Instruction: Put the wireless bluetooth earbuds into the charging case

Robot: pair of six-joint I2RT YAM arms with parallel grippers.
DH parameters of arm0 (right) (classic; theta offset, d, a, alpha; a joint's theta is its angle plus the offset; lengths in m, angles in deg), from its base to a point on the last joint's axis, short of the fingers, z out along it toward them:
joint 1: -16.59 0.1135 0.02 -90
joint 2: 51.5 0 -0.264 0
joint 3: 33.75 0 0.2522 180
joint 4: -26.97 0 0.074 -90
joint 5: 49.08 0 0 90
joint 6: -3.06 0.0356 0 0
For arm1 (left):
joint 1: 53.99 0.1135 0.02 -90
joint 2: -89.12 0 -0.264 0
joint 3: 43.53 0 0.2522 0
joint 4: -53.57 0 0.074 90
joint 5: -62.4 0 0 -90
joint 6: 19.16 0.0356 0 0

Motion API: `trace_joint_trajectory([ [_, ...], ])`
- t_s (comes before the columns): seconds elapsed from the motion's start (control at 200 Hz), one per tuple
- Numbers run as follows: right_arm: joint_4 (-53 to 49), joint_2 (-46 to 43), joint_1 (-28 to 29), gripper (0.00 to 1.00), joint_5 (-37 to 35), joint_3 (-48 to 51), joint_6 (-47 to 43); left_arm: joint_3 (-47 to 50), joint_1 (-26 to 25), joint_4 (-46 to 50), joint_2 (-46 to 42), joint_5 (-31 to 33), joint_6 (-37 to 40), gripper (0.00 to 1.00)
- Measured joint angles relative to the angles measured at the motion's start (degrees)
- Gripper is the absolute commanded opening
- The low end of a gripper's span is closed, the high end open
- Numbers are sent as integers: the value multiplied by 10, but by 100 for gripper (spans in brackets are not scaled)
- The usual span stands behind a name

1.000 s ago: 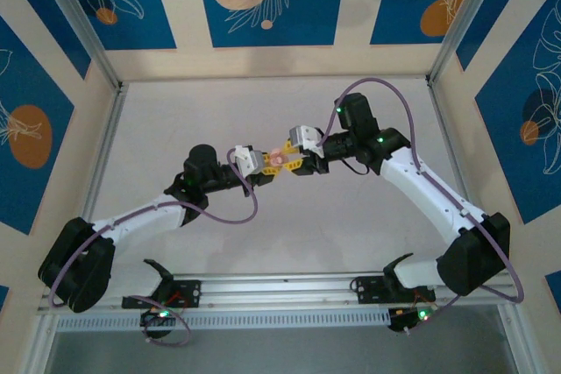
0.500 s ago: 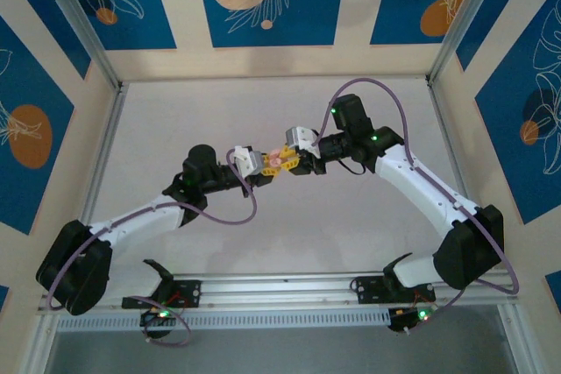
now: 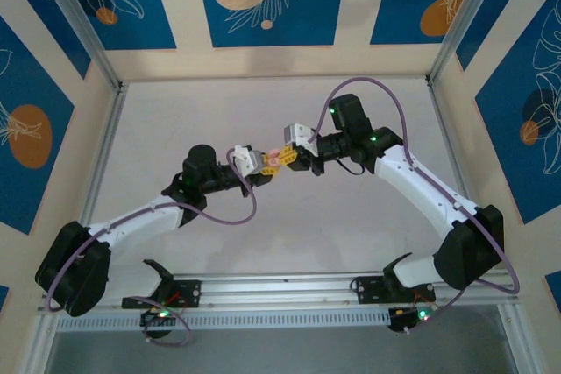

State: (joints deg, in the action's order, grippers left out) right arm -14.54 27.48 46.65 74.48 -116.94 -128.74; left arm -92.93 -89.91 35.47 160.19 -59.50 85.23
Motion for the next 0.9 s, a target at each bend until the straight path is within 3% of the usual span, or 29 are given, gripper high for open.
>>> trace_joint_trajectory([
  [0.345, 60, -17, 19, 0, -71, 29, 139, 0, 0, 15, -3, 38, 11, 18],
  [0.825, 134, -50, 53, 0, -167, 70, 318, 0, 0, 24, -13, 65, 12, 18],
  [0.9, 141, -54, 55, 6, -172, 77, 330, 0, 0, 25, -13, 67, 13, 18],
])
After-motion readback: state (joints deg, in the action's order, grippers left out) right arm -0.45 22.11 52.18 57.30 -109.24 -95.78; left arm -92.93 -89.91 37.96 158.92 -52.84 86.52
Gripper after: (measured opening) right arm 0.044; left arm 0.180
